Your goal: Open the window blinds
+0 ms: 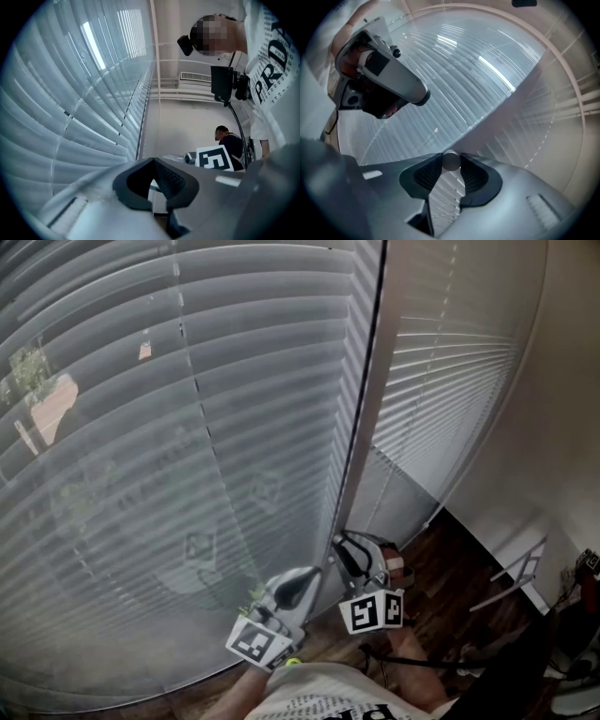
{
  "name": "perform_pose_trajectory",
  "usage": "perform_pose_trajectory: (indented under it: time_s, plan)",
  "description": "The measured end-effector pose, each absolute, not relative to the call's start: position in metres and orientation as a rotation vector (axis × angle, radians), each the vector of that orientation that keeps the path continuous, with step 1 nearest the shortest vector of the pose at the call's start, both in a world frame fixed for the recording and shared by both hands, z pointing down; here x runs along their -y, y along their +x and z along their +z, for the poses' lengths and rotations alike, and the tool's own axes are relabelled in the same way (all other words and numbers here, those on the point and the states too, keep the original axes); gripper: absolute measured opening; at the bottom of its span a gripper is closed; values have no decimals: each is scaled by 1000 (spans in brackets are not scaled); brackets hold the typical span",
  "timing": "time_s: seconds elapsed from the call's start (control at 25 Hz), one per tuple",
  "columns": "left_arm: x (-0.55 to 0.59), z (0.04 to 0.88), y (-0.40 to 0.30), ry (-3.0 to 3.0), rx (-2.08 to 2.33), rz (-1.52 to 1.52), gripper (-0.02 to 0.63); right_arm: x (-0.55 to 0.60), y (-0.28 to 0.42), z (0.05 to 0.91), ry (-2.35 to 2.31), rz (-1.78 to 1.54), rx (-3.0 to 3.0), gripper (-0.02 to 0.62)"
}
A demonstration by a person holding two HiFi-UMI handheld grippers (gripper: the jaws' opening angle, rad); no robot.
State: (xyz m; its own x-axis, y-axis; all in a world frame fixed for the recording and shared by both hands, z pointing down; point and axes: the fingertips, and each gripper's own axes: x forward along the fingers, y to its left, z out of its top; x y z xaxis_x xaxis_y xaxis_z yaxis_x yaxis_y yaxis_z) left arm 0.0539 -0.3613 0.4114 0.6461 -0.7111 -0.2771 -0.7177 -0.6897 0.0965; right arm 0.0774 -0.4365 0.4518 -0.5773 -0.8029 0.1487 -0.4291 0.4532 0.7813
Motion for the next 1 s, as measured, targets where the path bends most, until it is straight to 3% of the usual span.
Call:
perform_pose_trajectory:
  time_s: [1.0]
  plan:
    - [354,416,55,-2849,-1177,382,-8,446,88,450,1236,-61,2745,121]
